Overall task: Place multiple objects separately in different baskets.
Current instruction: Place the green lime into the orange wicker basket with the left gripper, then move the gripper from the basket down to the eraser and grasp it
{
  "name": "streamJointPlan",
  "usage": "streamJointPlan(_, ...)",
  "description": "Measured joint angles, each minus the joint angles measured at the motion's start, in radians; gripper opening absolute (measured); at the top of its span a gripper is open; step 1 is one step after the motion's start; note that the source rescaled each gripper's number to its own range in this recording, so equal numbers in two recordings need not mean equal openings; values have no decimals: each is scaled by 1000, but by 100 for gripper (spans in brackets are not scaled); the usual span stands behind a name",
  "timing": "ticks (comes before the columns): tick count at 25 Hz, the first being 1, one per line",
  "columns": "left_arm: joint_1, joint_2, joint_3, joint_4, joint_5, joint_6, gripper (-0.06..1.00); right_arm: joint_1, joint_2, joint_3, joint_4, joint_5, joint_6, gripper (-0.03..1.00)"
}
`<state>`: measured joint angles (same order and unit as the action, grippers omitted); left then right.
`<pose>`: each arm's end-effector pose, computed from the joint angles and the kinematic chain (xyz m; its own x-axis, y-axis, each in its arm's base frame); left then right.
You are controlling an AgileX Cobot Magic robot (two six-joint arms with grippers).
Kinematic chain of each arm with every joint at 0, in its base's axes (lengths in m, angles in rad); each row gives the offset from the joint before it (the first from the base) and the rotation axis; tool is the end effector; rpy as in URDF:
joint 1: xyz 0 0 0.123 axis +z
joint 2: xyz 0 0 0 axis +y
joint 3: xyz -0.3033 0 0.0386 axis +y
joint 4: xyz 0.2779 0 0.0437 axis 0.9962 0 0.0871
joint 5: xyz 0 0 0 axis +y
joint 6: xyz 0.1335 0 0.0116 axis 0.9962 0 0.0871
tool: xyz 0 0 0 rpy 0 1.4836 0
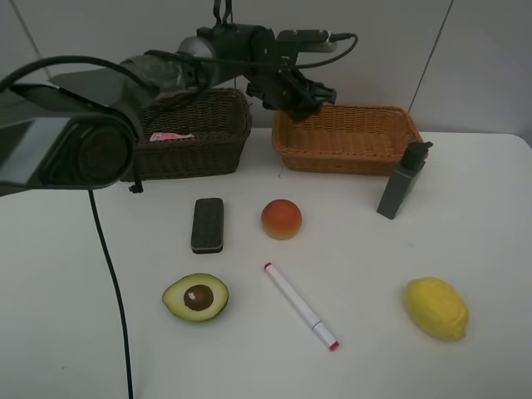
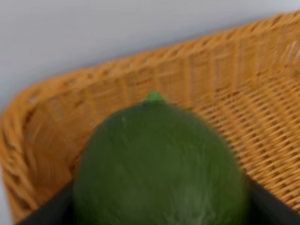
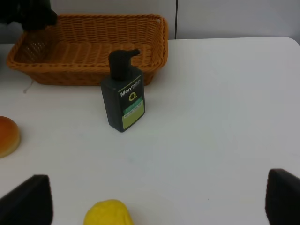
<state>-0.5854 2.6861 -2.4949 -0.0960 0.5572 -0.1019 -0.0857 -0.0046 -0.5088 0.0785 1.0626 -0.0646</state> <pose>0.5599 -0.3793 0.1298 -0.6086 0.1849 -0.7716 0.4823 0.8584 -0.1747 0.0375 0.0060 0.2753 -0.4434 0.0117 -0.8962 0.0126 0.9999 0.0069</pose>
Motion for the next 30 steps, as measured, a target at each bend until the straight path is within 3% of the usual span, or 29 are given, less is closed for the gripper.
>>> streamJointPlan(2,0,13,-12,-8,19,0,95,0,0,0,0,0,0,100)
streamJointPlan(4,0,10,-14,-9,40,0,99,0,0,0,0,0,0,100)
streamJointPlan(8,0,-35,-18,-24,176,-1,100,0,0,0,0,0,0,100)
streamJointPlan(14,0,-190,-23,-42,585,-86,100,0,0,0,0,0,0,100)
streamJointPlan(19,-3,-278,30,-43,641,-129,100,0,0,0,0,0,0,100)
streamJointPlan(21,-7,-328,105,-47,640,-129,100,0,0,0,0,0,0,100)
streamJointPlan(24,-8,-454,333,-47,639,-129,100,0,0,0,0,0,0,100)
streamJointPlan(30,-8,-695,759,30,636,-199,100,0,0,0,0,0,0,100)
